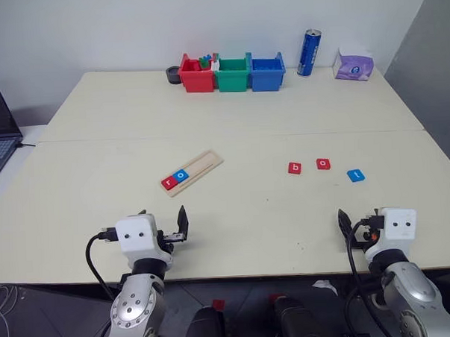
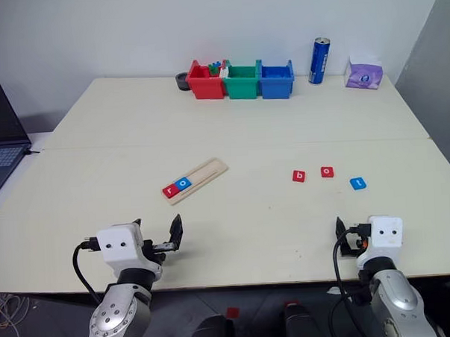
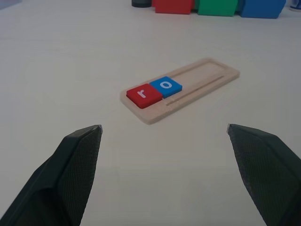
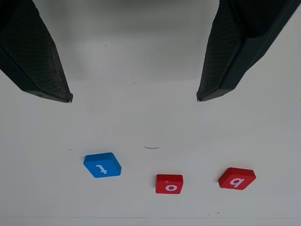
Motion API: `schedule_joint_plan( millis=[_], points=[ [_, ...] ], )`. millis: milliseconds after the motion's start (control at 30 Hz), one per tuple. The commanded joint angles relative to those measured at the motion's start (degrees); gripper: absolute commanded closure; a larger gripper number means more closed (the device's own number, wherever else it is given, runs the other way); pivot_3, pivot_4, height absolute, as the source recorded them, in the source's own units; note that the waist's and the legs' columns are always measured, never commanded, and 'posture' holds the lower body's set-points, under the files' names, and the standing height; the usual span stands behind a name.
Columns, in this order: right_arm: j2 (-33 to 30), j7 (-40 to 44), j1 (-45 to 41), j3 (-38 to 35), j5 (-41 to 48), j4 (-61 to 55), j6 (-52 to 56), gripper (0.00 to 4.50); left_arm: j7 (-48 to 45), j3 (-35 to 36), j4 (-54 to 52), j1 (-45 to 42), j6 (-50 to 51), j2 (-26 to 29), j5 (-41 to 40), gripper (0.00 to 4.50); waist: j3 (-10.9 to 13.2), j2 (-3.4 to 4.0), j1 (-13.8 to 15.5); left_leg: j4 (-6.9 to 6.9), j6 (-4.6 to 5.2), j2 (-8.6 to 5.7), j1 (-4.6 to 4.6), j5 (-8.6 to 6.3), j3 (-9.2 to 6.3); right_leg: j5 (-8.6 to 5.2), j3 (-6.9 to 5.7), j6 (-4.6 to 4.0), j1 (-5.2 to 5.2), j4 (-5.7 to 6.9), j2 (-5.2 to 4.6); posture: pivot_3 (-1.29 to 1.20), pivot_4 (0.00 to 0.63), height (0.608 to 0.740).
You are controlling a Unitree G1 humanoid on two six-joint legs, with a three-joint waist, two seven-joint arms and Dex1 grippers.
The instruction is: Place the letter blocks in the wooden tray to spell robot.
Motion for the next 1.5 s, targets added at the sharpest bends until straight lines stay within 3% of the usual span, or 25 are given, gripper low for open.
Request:
schedule_joint_plan(
  millis=[33, 600, 700, 933, 1067, 1267, 1500],
  points=[
    [-0.2, 0.1, -0.7, -1.1, 0.0, -2.7, -1.8, 0.01, 0.5, -0.2, -2.3, 0.0, -0.3, -0.8, 0.0, 0.00, 0.0, 0.00, 0.0, 0.00, 0.00, 0.00, 0.00, 0.00, 0.00, 0.00, 0.00, 0.00, 0.00, 0.00, 0.00, 0.00, 0.150, 0.740],
    [-2.2, 2.9, -3.4, -0.9, 0.5, -2.4, -1.6, 0.01, -1.5, 1.4, 2.6, 2.9, -7.4, 0.0, 0.3, 0.00, 0.0, -0.03, 0.0, -0.01, -0.01, 0.00, -0.02, -0.01, -0.01, -0.04, 0.00, -0.07, -0.02, -0.02, 0.01, 0.00, 0.150, 0.740],
    [-5.3, 6.3, -9.5, -0.6, 3.5, -2.2, 1.9, 0.01, -5.8, 3.6, 4.7, 0.3, -9.3, 4.3, -0.5, 0.00, 0.1, -0.03, -0.2, -0.01, -0.01, -0.01, -0.02, -0.01, 0.01, -0.04, -0.02, -0.07, -0.04, -0.02, 0.04, 0.00, 0.150, 0.740],
    [-21.1, 30.3, -30.2, 2.6, 19.4, 4.3, 13.0, 0.01, -23.0, 12.9, 17.3, -14.6, -7.9, 19.7, -12.6, 0.00, 0.1, 0.01, -0.1, -0.01, 0.00, -0.01, 0.07, 0.00, -0.01, 0.07, -0.25, 0.01, 0.00, 0.03, 0.25, 0.00, 0.150, 0.740],
    [-25.5, 40.4, -39.4, 6.1, 24.3, 10.0, 15.9, 0.01, -31.8, 13.7, 28.4, -22.7, -8.5, 25.9, -15.5, 0.00, 0.1, -0.01, 0.1, -0.19, 0.01, -0.01, 0.04, -0.01, -0.04, 0.05, -0.29, -0.03, -0.04, -0.03, 0.27, 0.00, 0.150, 0.740],
    [-25.4, 44.3, -44.6, 10.0, 24.4, 13.7, 16.0, 0.01, -42.4, 9.9, 41.7, -31.1, -13.1, 30.2, -13.5, 0.00, 0.1, -0.04, 0.1, -0.59, 0.00, -0.02, 0.02, -0.01, -0.01, 0.16, -0.26, -0.22, -0.13, -0.19, 0.14, 0.00, 0.150, 0.740],
    [-23.6, 42.4, -46.4, 10.3, 23.9, 14.9, 16.2, 0.01, -51.6, 6.7, 57.2, -40.2, -18.0, 32.2, -11.3, 0.00, 0.1, -0.03, 0.1, -0.61, -0.02, -0.01, -0.40, 0.00, -0.02, 0.16, -0.30, -0.23, -0.65, -0.03, 0.14, 0.00, 0.150, 0.740]
  ],
)
